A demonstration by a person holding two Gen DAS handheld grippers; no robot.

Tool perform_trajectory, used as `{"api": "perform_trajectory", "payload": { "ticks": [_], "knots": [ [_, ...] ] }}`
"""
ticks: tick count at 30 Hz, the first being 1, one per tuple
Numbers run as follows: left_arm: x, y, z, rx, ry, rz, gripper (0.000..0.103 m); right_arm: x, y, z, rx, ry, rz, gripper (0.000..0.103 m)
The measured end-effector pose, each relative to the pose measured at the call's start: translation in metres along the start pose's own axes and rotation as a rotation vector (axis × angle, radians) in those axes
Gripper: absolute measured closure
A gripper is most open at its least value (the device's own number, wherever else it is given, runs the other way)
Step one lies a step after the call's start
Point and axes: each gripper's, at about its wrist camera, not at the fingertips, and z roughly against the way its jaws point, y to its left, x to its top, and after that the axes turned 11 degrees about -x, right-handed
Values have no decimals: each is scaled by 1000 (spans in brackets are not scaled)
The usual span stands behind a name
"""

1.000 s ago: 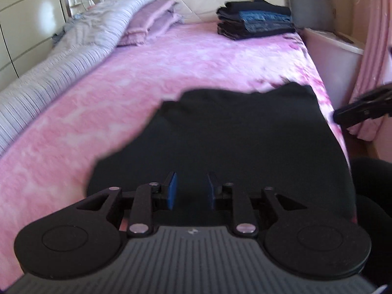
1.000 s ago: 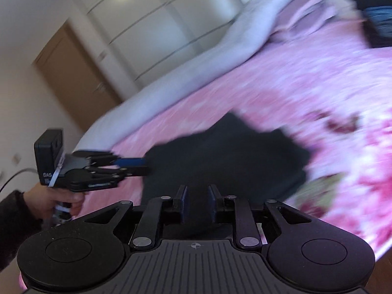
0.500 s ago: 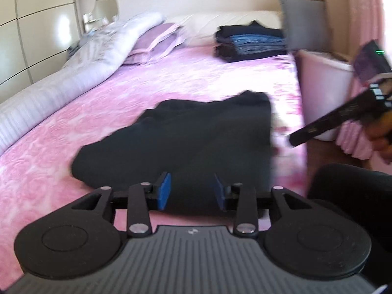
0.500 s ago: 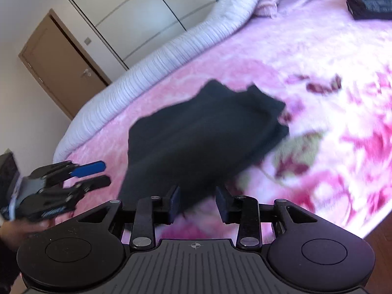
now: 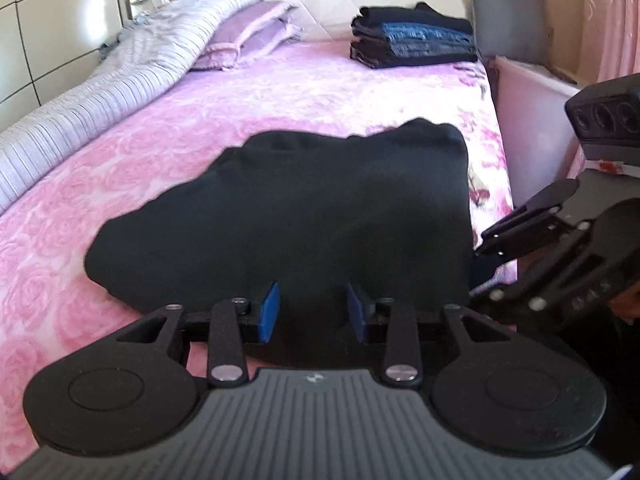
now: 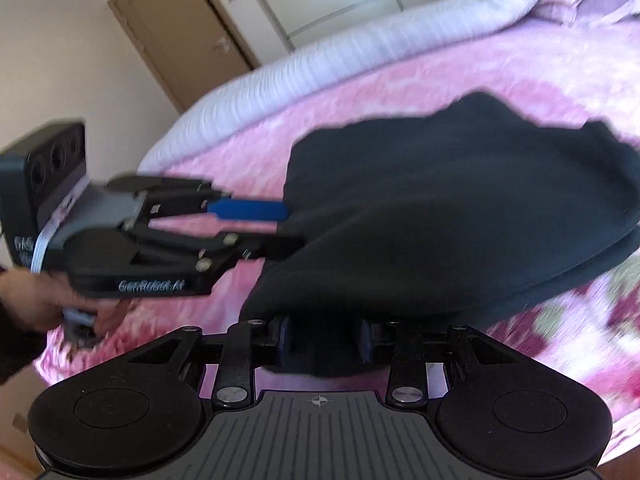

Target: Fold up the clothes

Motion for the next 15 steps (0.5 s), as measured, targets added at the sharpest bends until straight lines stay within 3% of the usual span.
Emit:
{"api": "perform_trajectory", "payload": {
  "ticks": [4,7,10,11,12,14,15],
  "knots": [
    [-1,-3,-5,4,4,-18,71,-8,-7,13,58,53,29,67],
    [1,-7,0,15,-6,-25,72,-13,-18,29,47,57,5,67],
    [-3,-22,16,14,-30,-83,71,-23,-42,51,16,-2,-131,64],
    [-6,-29,22,9,-37,-113,70,-27,-52,59,1,-33,-196,54],
    [-9,-36,26,5,-43,-147,68,-31,-63,66,-14,-64,-255,35],
    [-17,-49,31,5,-49,-215,65,-39,-84,77,-43,-128,-364,19],
    [-20,-54,30,18,-50,-249,64,-41,-93,81,-52,-154,-411,19]
  ]
}}
